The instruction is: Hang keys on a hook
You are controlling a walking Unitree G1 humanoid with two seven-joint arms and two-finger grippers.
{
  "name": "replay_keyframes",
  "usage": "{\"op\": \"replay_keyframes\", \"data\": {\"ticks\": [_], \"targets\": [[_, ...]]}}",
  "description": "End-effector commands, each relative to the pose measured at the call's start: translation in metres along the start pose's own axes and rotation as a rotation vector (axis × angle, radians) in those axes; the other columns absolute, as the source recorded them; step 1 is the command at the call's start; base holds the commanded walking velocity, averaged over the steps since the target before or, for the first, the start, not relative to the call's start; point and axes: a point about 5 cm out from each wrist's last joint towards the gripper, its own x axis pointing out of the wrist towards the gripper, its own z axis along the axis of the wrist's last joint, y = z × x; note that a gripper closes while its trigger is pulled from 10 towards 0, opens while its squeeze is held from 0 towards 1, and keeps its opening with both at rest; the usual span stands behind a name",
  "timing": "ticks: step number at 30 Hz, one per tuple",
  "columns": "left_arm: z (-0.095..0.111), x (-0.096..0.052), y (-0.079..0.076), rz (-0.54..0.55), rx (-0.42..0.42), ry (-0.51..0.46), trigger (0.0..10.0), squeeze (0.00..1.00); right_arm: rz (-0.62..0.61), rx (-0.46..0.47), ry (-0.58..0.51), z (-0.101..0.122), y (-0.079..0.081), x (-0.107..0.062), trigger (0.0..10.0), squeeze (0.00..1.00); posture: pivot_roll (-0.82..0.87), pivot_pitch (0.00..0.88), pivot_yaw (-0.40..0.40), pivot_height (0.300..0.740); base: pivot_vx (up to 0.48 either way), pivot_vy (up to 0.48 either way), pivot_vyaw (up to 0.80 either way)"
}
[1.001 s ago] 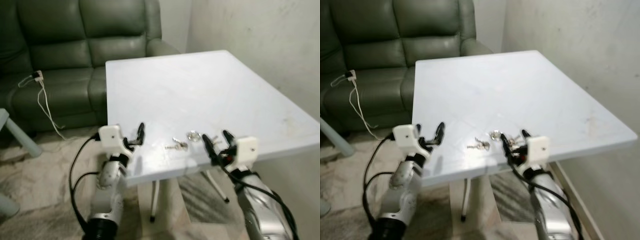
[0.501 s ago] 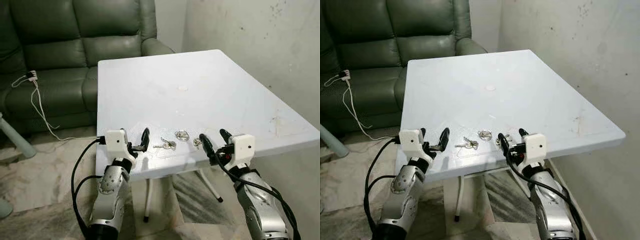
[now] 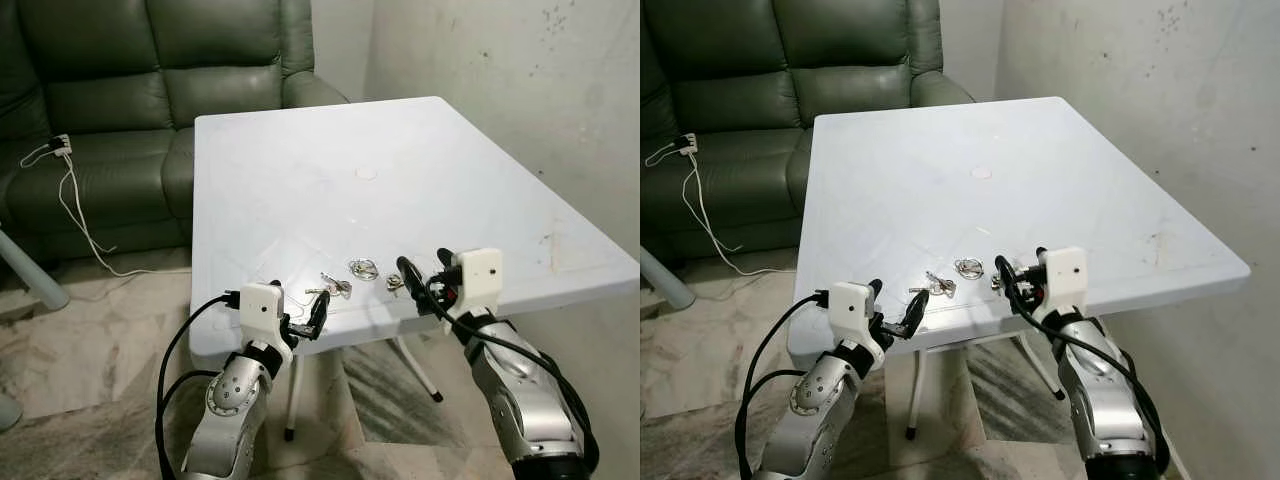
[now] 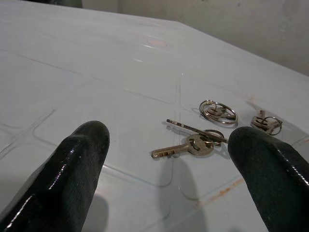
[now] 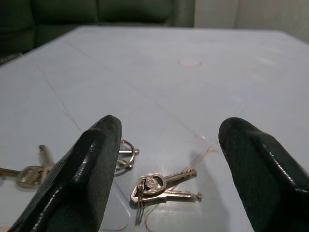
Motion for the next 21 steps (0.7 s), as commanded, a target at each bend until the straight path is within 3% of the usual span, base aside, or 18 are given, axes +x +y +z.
{"op": "replay_keyframes", "data": {"ticks": [1, 9, 21], "targets": [[0.003, 0.002, -0.012, -0.026, -0.02, -0.011, 10.0, 0.0, 0.004, -0.005, 0.003, 0.007, 0.003, 0.004, 10.0, 0.0, -0.07, 0.025, -0.05, 0.74, 0.0, 0.0, 0.0], [0.006, 0.001, -0.016, -0.042, -0.014, -0.004, 10.0, 0.0, 0.001, -0.05, 0.103, 0.002, 0.01, 0.012, 10.0, 0.0, -0.06, 0.029, -0.05, 0.74, 0.0, 0.0, 0.0], [0.007, 0.0, -0.02, -0.047, -0.021, 0.005, 10.0, 0.0, 0.03, -0.122, 0.2, -0.017, 0.004, 0.001, 10.0, 0.0, -0.06, 0.032, -0.05, 0.74, 0.0, 0.0, 0.0]]}}
